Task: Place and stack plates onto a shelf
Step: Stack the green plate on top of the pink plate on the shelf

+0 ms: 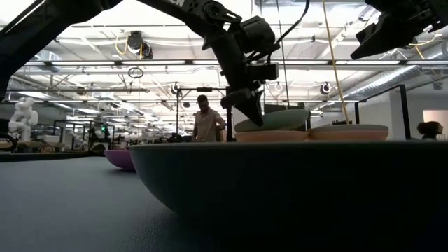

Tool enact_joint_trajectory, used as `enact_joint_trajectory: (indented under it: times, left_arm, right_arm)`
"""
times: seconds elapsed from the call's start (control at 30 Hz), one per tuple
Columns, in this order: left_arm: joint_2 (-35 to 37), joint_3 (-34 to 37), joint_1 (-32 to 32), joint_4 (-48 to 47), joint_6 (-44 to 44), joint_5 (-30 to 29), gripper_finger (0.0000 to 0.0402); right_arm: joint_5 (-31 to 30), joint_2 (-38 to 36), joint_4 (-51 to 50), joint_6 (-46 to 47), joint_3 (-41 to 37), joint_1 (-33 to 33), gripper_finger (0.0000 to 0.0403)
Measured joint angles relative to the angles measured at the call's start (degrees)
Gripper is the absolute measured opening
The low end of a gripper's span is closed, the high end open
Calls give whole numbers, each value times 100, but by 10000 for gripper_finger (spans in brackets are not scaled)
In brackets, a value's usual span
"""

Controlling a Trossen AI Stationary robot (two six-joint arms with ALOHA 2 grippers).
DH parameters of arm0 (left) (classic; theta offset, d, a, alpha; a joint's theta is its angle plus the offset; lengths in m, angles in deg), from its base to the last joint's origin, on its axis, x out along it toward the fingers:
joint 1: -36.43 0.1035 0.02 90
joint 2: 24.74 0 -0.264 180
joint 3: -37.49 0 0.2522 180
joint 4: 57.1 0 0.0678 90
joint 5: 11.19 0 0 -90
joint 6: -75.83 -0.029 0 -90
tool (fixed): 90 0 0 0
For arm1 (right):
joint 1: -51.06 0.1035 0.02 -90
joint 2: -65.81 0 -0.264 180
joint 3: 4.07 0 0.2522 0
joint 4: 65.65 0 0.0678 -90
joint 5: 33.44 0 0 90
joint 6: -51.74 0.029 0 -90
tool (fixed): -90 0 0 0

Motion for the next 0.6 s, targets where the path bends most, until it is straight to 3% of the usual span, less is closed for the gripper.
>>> enact_joint_trajectory:
  times: [0.6]
  left_arm:
    - [-2,0,20,15,104,-49,22]
  right_arm:
    - [0,0,0,0,0,0,0]
